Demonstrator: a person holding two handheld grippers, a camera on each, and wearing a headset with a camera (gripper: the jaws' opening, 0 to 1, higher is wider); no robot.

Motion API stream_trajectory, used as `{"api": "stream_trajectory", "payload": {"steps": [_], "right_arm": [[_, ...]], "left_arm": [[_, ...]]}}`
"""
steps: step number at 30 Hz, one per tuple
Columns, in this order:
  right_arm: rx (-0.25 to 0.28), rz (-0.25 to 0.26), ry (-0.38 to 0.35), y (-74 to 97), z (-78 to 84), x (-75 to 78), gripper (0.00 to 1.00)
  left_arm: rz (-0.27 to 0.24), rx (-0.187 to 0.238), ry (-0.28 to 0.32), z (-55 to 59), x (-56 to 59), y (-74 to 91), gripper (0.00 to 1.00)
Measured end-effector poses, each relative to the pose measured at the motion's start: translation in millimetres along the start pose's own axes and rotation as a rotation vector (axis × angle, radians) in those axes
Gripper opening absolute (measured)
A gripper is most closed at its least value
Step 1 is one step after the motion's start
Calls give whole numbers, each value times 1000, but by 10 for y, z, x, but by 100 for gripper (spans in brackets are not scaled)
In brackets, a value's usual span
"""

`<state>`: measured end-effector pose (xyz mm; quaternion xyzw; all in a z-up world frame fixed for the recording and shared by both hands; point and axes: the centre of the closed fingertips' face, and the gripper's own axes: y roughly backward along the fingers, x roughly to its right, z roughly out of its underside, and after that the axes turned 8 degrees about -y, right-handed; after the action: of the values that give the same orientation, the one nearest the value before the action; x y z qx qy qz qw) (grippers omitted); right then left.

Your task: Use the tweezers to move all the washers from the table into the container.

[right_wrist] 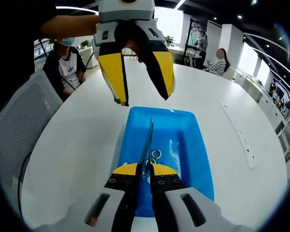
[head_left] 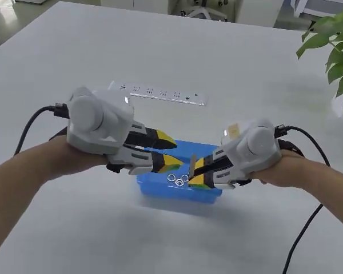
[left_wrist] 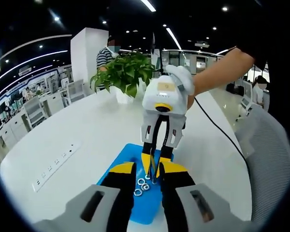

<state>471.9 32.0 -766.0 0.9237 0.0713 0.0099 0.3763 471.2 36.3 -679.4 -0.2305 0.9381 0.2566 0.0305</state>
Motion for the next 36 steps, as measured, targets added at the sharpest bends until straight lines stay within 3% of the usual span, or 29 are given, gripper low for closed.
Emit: {"api": "stream_trajectory", "payload": {"steps": [23,36], "right_arm": [[-4,-4,22,-4,1,-6,10],[-2,5,25,7,2,-7,11]], "left_arm": [[104,-14,-46,-7,69,-271,7],[104,-17,-58,-6,58,-277,6]]}}
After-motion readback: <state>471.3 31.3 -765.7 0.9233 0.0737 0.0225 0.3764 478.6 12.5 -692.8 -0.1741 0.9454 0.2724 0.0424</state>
